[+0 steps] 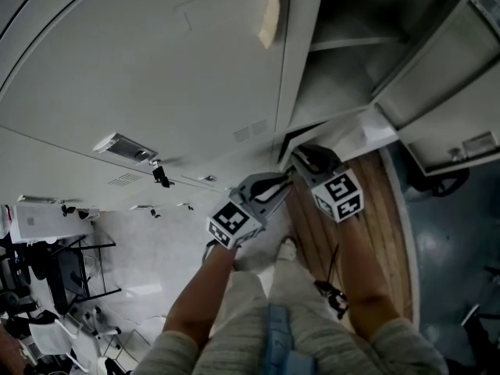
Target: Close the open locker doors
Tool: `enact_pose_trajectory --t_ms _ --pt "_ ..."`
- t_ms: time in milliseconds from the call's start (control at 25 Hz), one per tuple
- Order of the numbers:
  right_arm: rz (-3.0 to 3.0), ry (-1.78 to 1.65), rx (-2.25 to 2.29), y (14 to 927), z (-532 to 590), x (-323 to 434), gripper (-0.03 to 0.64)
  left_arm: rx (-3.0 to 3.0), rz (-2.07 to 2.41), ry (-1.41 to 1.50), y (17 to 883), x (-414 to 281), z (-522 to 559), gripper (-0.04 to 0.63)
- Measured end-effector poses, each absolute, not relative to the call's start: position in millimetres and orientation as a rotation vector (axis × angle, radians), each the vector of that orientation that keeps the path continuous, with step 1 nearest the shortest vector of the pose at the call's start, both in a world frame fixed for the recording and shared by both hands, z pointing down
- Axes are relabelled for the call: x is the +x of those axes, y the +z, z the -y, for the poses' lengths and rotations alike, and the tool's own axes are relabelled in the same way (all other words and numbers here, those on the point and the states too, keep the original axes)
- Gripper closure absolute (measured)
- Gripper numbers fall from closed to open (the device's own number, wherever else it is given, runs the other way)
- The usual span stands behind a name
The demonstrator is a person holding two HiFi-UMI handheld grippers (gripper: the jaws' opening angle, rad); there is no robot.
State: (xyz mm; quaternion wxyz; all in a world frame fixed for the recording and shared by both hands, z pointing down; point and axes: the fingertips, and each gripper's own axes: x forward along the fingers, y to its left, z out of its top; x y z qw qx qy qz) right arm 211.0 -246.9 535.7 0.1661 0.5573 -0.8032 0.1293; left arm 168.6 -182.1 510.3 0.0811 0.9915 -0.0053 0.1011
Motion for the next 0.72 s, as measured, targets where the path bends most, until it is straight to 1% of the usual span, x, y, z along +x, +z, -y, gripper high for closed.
enact_pose_trajectory --t_ms 720 --pt "2.288 0.34 1.581 545.5 272.3 216.6 0.532 2.963 0.054 0.293 509.9 172.4 190.3 0.56"
